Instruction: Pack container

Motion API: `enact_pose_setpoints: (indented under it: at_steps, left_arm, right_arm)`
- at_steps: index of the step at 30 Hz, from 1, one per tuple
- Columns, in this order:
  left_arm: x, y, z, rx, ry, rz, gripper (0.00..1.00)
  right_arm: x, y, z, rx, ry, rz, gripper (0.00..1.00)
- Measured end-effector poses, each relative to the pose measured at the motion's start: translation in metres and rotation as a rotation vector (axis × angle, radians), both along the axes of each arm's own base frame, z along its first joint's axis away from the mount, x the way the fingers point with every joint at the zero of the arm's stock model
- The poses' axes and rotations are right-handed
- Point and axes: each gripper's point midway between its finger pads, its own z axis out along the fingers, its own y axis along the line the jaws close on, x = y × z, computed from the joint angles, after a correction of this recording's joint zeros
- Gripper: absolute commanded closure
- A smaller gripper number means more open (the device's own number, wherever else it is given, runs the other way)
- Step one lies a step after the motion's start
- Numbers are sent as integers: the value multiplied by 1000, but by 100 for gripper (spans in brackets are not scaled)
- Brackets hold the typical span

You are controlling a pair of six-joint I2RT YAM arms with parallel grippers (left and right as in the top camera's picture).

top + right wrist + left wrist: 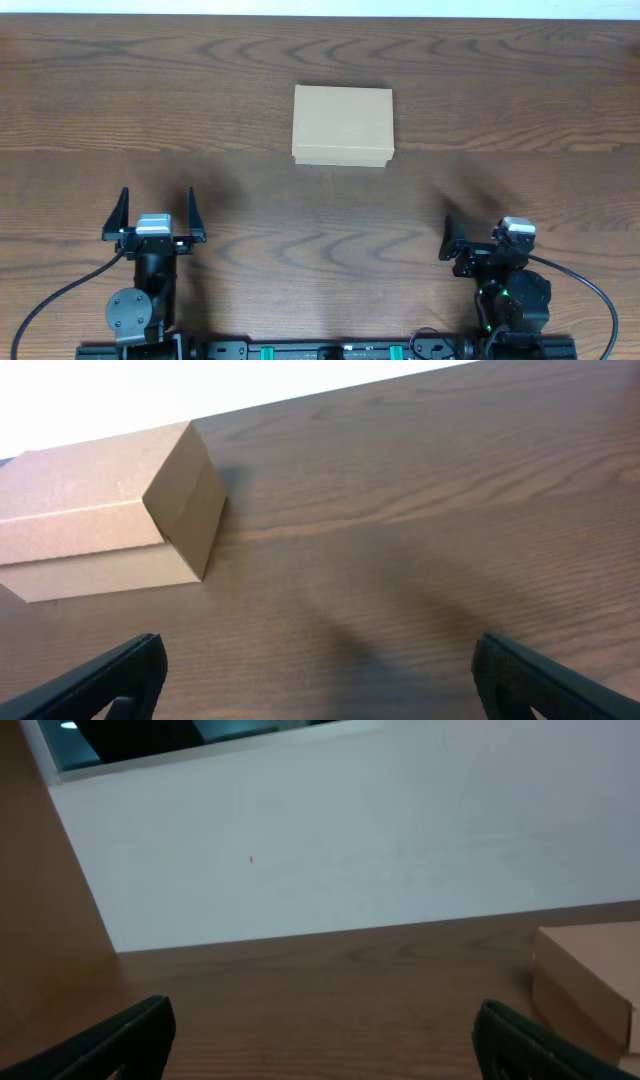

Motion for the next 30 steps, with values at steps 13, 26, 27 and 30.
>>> enact_pose_setpoints:
  at_steps: [13, 26, 27, 30]
  left_arm:
    - [2, -5, -12, -2, 21, -20, 4]
    - [0, -5, -62, -20, 224, -19, 4]
    - [0, -5, -67, -22, 242, -17, 4]
    - [-1, -3, -70, -23, 258, -10, 4]
  right_arm:
    - [0, 0, 0, 0, 0, 0, 1]
    - [0, 0, 0, 0, 0, 0, 1]
    - [0, 0, 0, 0, 0, 0, 1]
    - [0, 0, 0, 0, 0, 0, 1]
